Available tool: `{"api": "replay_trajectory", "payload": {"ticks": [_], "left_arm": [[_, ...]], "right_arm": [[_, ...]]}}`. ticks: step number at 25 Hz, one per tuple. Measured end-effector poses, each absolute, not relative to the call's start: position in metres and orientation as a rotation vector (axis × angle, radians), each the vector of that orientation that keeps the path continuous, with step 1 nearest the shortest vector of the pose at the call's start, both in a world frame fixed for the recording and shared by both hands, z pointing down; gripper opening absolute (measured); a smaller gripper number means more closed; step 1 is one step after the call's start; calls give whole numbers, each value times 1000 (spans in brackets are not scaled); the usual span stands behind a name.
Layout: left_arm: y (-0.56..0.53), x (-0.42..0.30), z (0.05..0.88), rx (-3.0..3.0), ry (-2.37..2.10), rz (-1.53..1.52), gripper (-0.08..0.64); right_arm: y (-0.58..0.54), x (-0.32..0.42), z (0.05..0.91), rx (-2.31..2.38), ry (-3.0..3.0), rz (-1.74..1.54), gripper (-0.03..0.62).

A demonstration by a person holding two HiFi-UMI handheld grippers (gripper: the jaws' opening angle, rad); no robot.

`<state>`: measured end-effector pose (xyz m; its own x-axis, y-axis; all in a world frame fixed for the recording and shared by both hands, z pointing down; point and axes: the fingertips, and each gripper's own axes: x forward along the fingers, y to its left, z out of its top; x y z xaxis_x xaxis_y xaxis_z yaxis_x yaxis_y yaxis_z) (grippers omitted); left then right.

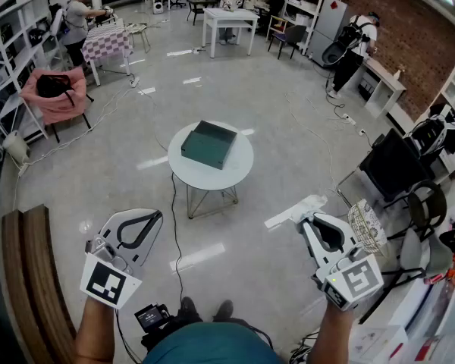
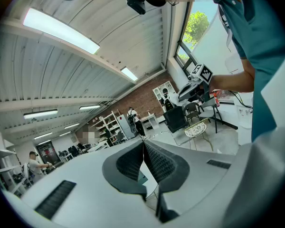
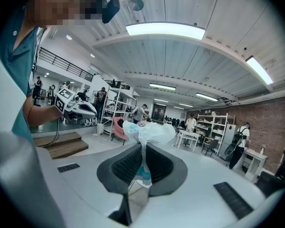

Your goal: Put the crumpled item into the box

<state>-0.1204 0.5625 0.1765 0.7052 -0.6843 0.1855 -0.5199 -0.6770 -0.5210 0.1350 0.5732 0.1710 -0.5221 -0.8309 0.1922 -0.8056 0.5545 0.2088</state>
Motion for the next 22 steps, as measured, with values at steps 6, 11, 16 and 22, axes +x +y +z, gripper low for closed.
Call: {"api": "replay_trajectory", "payload": {"ticks": [6, 11, 16, 22], "left_arm": [[555, -115, 174, -2486, 925, -519, 20], [555, -130, 185, -2492, 917, -519, 20], [547, -146, 190, -2504, 906, -505, 20], [528, -190, 194, -2512, 885, -487, 20]], "right_arm": [[566, 139, 168, 1359, -2521, -123, 54], [566, 125, 178, 1360, -2507, -110, 55], [559, 109, 182, 1377, -2503, -109, 54], [545, 65, 187, 1383, -2491, -74, 55]]}}
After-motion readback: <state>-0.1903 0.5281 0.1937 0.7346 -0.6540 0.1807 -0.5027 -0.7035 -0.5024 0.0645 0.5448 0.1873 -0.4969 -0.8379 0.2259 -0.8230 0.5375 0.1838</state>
